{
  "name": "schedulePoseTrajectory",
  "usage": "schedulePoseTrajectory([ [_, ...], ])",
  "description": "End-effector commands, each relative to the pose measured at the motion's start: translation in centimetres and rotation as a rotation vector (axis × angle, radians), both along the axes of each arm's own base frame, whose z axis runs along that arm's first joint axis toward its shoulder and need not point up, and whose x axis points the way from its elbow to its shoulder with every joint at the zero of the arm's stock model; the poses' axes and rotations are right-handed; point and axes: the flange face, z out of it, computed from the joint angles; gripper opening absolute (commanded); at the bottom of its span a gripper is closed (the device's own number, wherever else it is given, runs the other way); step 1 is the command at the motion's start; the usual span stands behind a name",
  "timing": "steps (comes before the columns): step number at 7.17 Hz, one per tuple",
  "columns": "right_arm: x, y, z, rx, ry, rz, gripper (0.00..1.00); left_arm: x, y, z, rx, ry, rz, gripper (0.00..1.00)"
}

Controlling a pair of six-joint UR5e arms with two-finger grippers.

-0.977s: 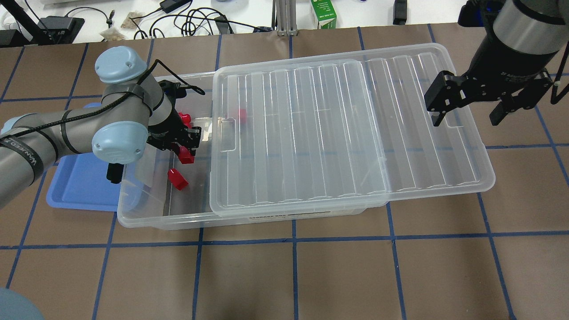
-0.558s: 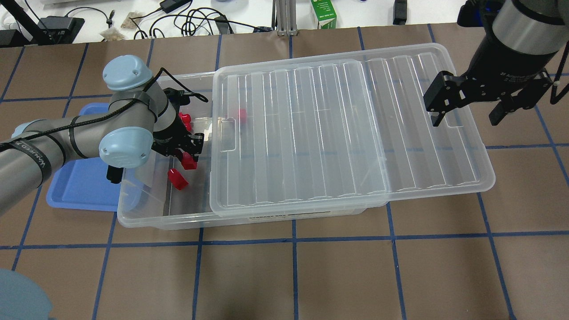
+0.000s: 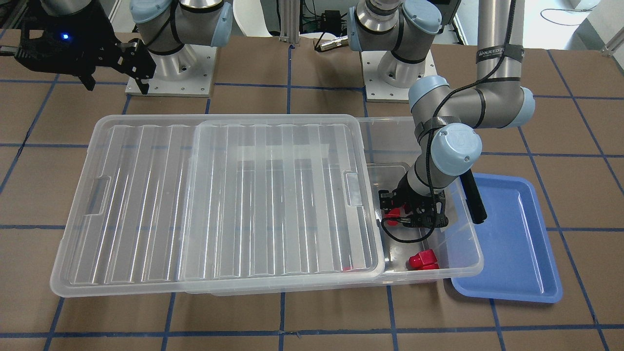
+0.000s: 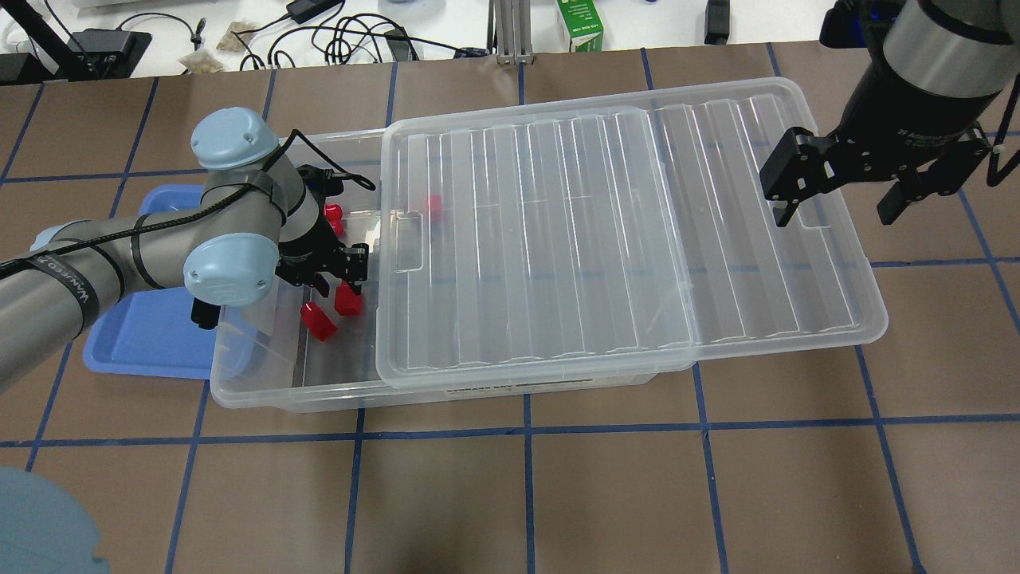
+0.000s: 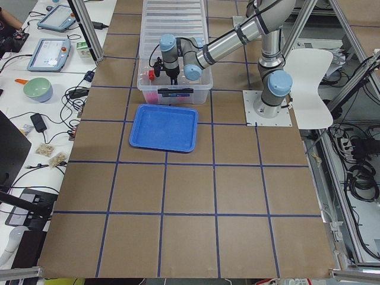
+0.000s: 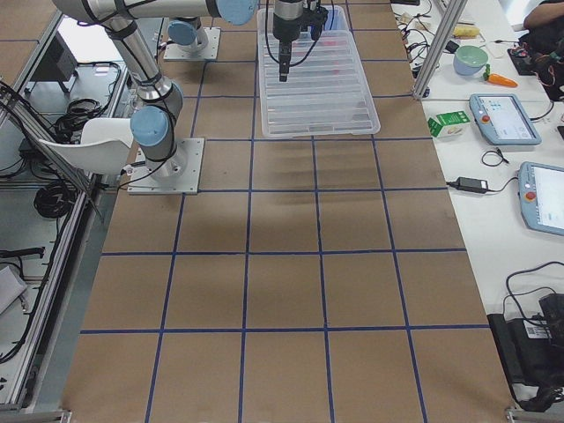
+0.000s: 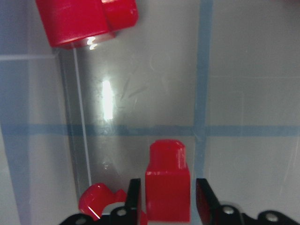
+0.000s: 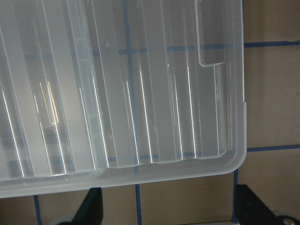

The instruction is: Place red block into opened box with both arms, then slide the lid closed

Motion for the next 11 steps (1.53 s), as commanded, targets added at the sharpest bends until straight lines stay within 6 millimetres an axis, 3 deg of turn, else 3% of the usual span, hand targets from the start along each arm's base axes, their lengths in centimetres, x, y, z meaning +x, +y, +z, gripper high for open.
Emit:
schedulePoseTrajectory([
  [1,0.0,0.0,0.0,-0.001,0.0,0.004,1.0,0.0,0.0,-0.1,0.001,0.0,0.0,0.82],
  [2,-0.1,-0.1,-0.1,0.0,0.001,0.008,1.0,0.0,-0.3,0.7,-0.022,-0.002,-0.01,0.83],
  [3,0.0,-0.1,-0.1,0.002,-0.002,0.008,1.0,0.2,-0.6,2.5,-0.058,-0.007,-0.009,1.0],
  [5,0.0,0.0,0.1,-0.003,-0.002,0.007,1.0,0.5,-1.5,7.0,-0.091,-0.019,-0.005,1.0],
  [8,-0.2,-0.3,-0.3,0.004,0.007,-0.004,1.0,-0.1,-1.7,18.0,-0.063,-0.02,-0.001,1.0],
  [10,-1.2,-1.2,-0.9,0.011,0.01,0.001,1.0,-0.5,0.6,25.2,-0.07,-0.021,0.002,1.0],
  [11,-2.5,-2.7,-1.8,0.001,0.011,0.021,1.0,-0.7,2.1,26.9,-0.074,-0.019,0.003,1.0],
])
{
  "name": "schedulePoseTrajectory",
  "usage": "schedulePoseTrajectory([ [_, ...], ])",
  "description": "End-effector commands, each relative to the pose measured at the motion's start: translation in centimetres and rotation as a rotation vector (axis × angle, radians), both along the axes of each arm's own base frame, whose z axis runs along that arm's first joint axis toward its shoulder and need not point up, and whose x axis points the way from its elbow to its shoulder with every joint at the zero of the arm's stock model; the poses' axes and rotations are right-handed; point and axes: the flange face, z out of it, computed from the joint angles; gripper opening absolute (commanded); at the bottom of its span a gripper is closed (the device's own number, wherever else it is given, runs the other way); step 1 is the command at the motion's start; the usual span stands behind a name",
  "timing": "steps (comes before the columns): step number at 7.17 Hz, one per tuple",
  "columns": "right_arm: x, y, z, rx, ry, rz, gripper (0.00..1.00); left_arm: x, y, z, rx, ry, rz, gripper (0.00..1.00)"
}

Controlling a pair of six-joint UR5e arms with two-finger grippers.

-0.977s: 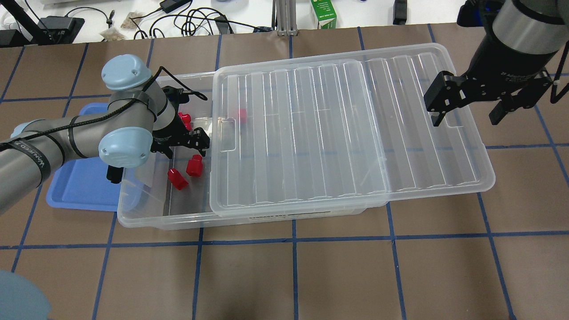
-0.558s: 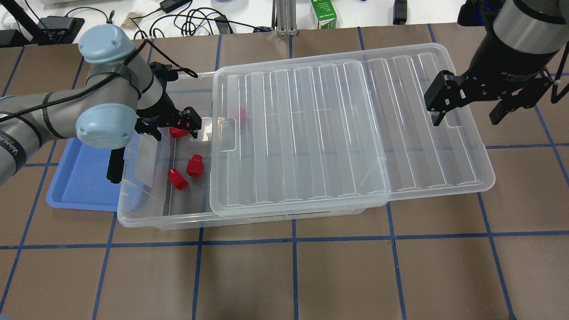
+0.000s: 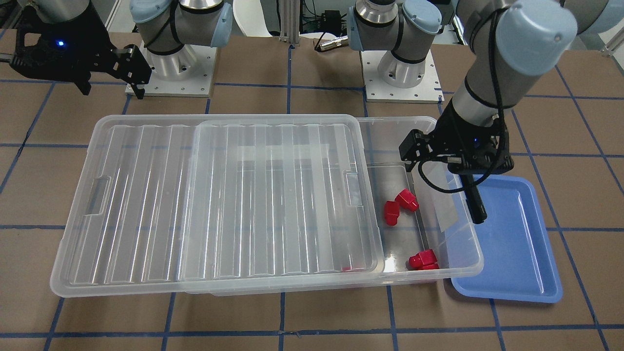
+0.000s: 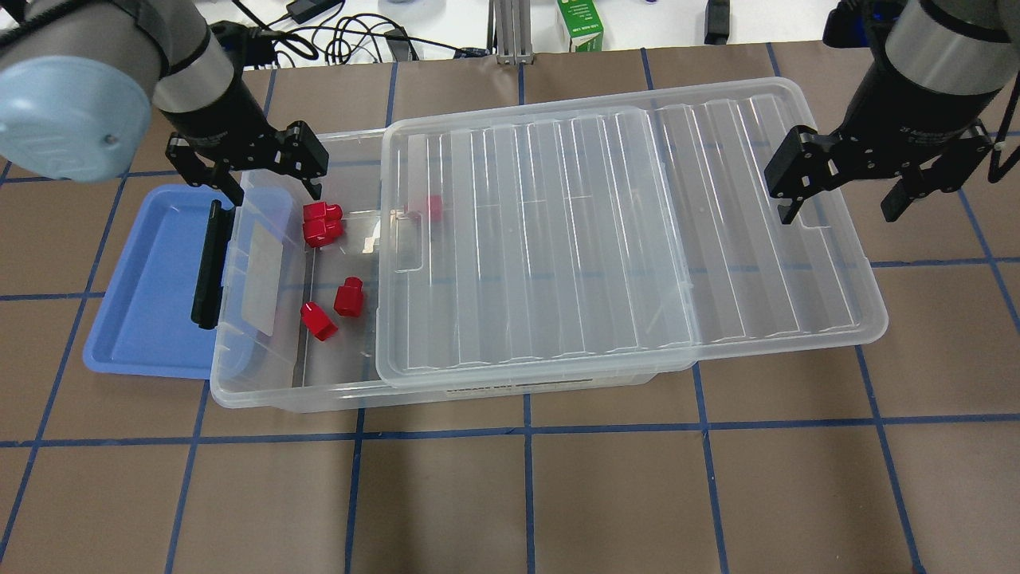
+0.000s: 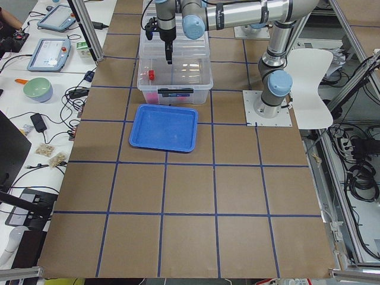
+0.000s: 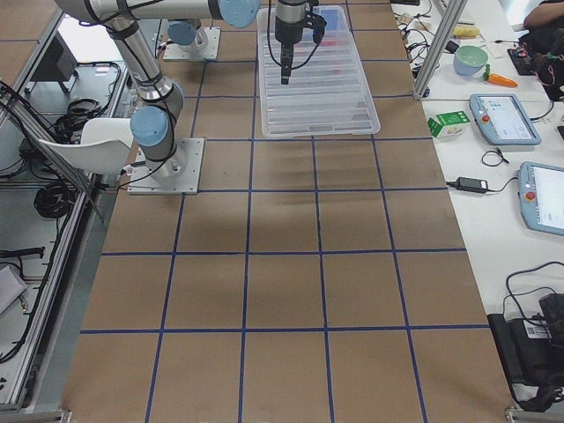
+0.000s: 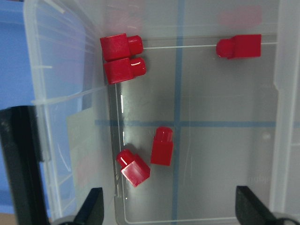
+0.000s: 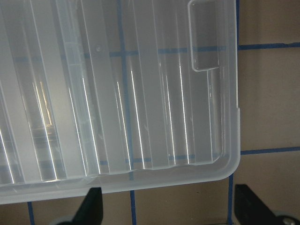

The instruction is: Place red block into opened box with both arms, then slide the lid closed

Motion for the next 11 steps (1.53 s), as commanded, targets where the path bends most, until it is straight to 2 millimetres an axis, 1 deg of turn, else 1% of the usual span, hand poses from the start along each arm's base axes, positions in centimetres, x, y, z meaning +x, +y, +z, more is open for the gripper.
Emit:
schedulePoseTrajectory([
  [1,-3.8,-2.5,-1.7,0.0,-0.003,0.047,1.0,-0.3,2.4,3.9,-0.026,0.0,0.0,1.0],
  [2,-6.9,-3.2,-2.3,0.013,-0.014,0.076,1.0,-0.2,1.8,3.3,-0.022,-0.001,0.0,1.0],
  [3,-9.8,-3.3,-2.5,0.019,-0.022,0.106,1.0,-0.1,1.5,3.0,-0.025,-0.005,0.0,1.0],
  [4,-12.8,-4.6,-4.0,0.023,-0.032,0.119,1.0,-0.2,1.4,2.6,-0.019,-0.004,-0.002,1.0],
  [5,-15.2,-7.0,-5.9,-0.016,-0.009,0.16,1.0,-0.2,1.8,2.5,-0.016,-0.006,-0.002,1.0],
  [6,-16.2,-8.1,-7.5,-0.01,-0.018,0.191,1.0,-0.2,2.0,2.8,-0.022,-0.006,-0.006,1.0],
  [7,-16.5,-8.8,-9.0,0.008,-0.032,0.189,1.0,-0.2,2.0,2.9,-0.025,-0.008,-0.007,1.0],
  [8,-17.0,-10.2,-10.7,0.003,-0.032,0.189,1.0,0.0,2.6,3.8,-0.039,-0.028,-0.011,1.0],
  [9,-17.5,-11.4,-12.2,-0.013,-0.024,0.188,1.0,0.2,2.1,4.0,-0.045,-0.05,-0.011,1.0],
  [10,-17.7,-12.0,-13.4,-0.008,-0.029,0.185,1.0,0.1,2.0,5.6,-0.082,-0.041,-0.009,1.0],
  [11,-17.6,-12.3,-14.2,0.008,-0.041,0.18,1.0,0.2,1.3,4.3,-0.053,-0.043,-0.009,1.0],
])
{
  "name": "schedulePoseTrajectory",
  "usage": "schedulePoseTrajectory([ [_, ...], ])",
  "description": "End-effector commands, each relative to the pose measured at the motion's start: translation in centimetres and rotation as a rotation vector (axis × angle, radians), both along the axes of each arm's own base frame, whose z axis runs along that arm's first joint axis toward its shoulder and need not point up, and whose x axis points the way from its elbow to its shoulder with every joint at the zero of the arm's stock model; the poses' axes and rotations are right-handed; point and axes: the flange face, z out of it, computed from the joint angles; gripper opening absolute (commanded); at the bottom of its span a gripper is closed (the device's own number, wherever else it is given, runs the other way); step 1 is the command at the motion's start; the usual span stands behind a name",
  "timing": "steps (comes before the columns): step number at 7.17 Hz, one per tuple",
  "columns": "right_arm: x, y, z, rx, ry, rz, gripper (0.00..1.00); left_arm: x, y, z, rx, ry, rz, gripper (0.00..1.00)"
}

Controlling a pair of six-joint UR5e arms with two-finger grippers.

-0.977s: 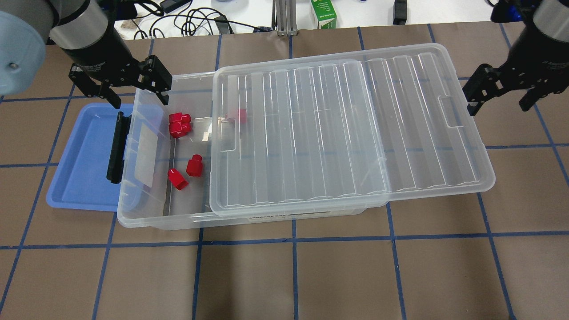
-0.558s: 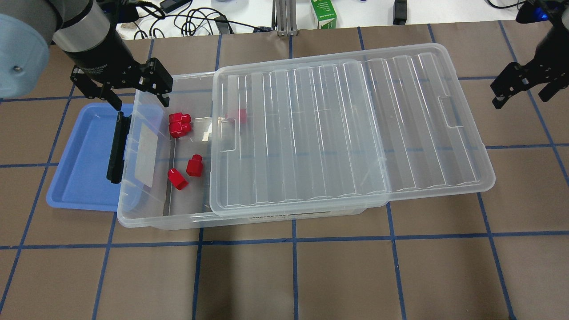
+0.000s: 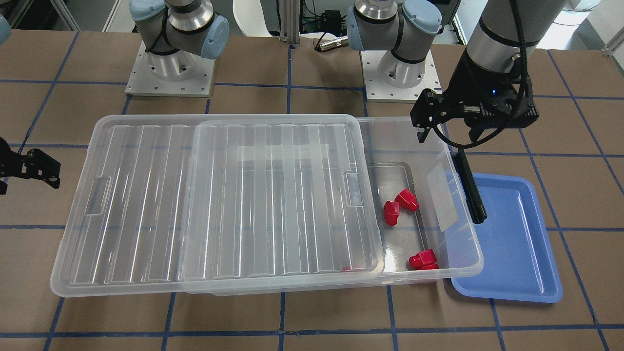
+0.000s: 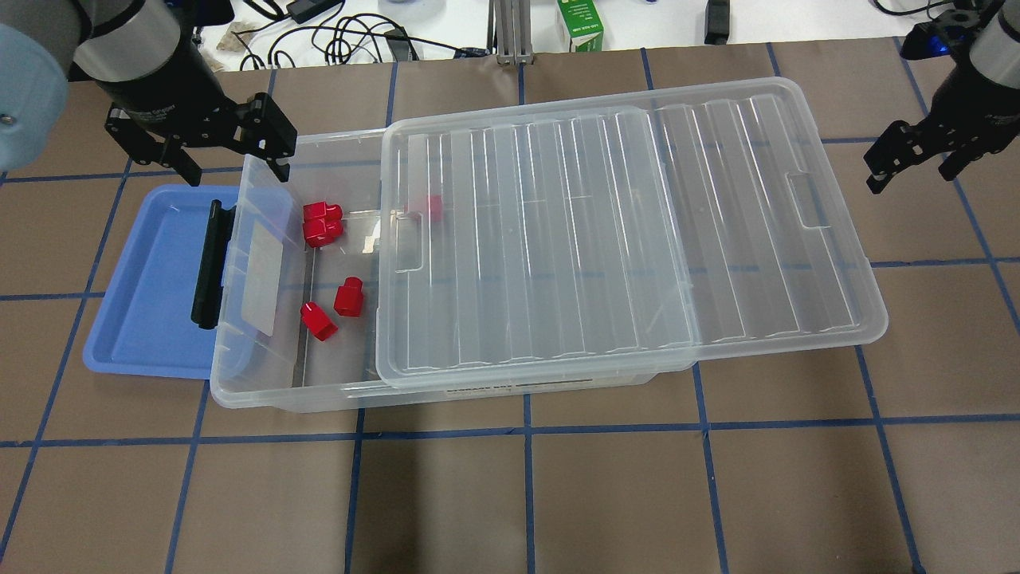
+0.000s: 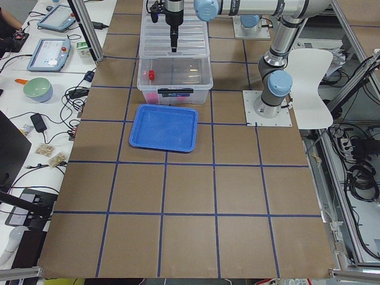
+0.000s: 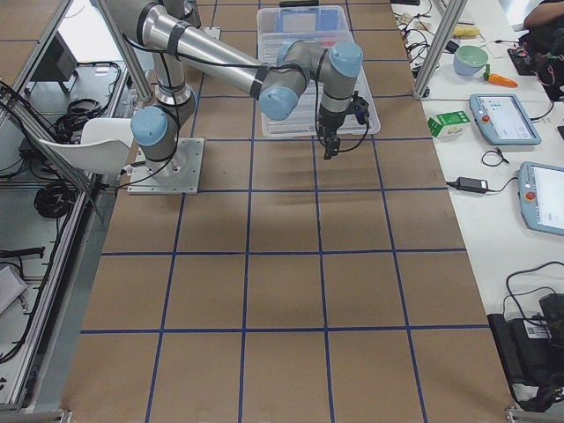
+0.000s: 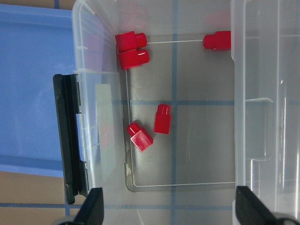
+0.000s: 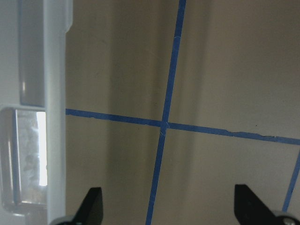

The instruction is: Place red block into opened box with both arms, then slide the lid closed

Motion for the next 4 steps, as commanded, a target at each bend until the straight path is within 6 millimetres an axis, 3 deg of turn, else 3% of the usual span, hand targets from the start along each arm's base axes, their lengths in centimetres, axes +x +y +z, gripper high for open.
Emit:
schedulePoseTrajectory([
  [1,0.2,-0.7,-1.5,0.016,-0.009,-0.003,1.0,-0.3,-0.4,-0.5,0.017,-0.013,-0.01,1.0],
  [4,0.9,0.0,-2.9,0.043,-0.023,0.0,1.0,-0.4,-0.5,-0.6,0.015,-0.017,-0.002,1.0],
])
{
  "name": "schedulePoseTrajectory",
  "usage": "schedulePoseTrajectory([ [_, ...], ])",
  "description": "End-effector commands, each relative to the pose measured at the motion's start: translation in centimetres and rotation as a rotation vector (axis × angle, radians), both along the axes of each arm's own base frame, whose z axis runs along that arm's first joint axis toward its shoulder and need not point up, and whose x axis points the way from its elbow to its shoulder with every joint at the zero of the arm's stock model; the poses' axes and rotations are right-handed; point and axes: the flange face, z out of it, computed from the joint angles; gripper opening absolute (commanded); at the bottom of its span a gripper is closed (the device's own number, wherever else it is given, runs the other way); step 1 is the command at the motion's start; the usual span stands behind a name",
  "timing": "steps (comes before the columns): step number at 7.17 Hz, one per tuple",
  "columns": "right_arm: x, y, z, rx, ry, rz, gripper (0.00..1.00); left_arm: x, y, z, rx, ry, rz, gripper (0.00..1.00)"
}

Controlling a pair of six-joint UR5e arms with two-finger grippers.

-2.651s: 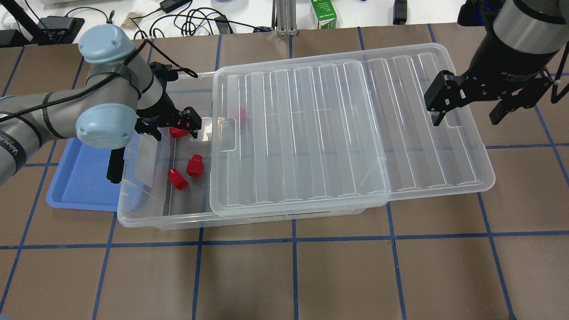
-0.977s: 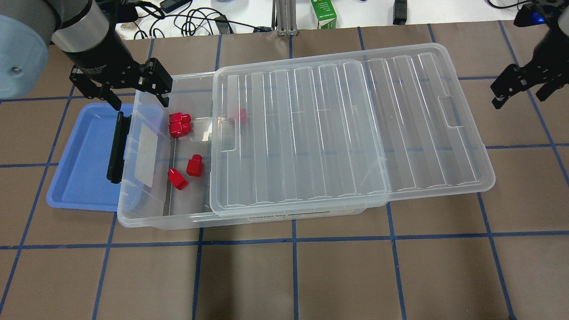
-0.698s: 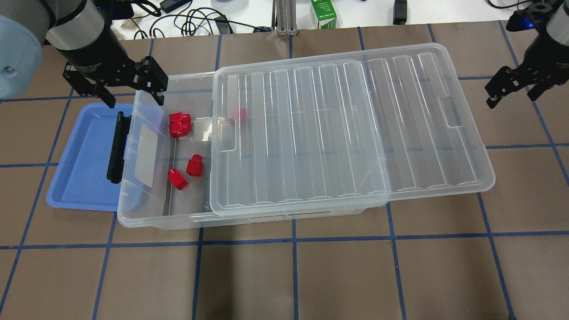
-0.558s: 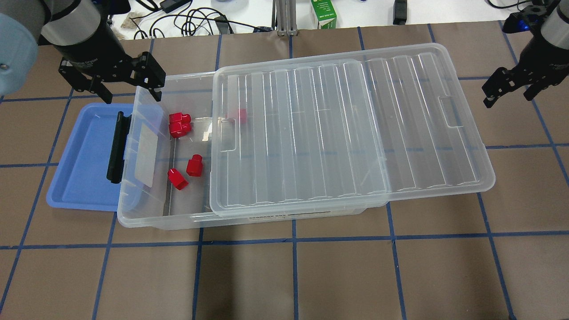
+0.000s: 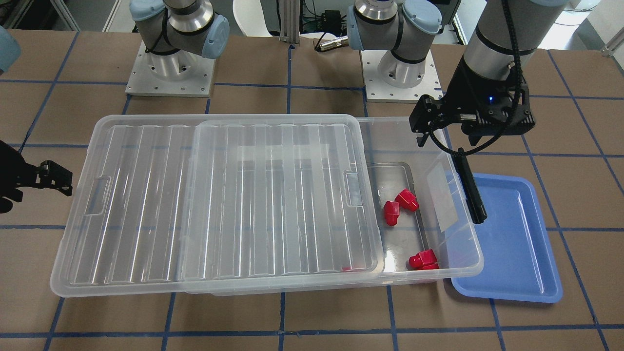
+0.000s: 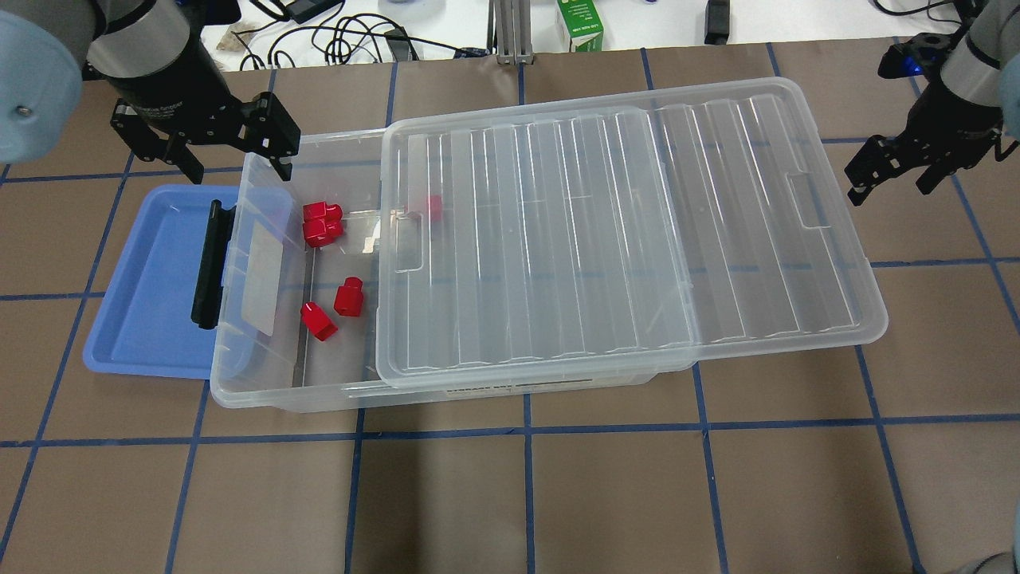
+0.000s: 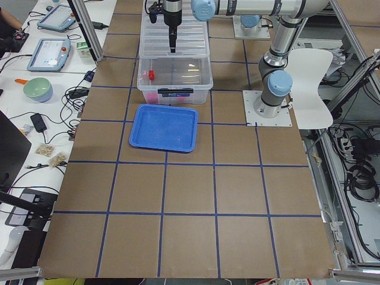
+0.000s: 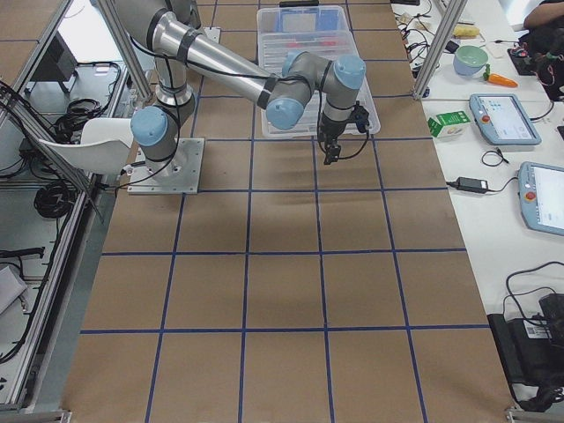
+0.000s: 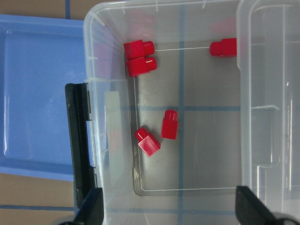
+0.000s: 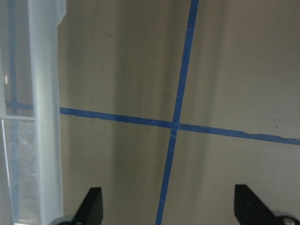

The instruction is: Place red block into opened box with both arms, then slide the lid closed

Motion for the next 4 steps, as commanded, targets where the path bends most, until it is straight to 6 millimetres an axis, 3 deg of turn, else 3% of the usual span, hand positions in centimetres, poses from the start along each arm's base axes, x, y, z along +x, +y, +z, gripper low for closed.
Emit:
schedulePoseTrajectory([
  [1,1.0,0.1,-0.4,0.009,-0.002,-0.007,1.0,-0.1,0.0,0.1,-0.003,0.002,0.0,1.0],
  [4,4.4,-0.2,-0.6,0.012,0.004,-0.031,1.0,-0.2,0.5,0.3,-0.006,0.001,-0.003,1.0],
])
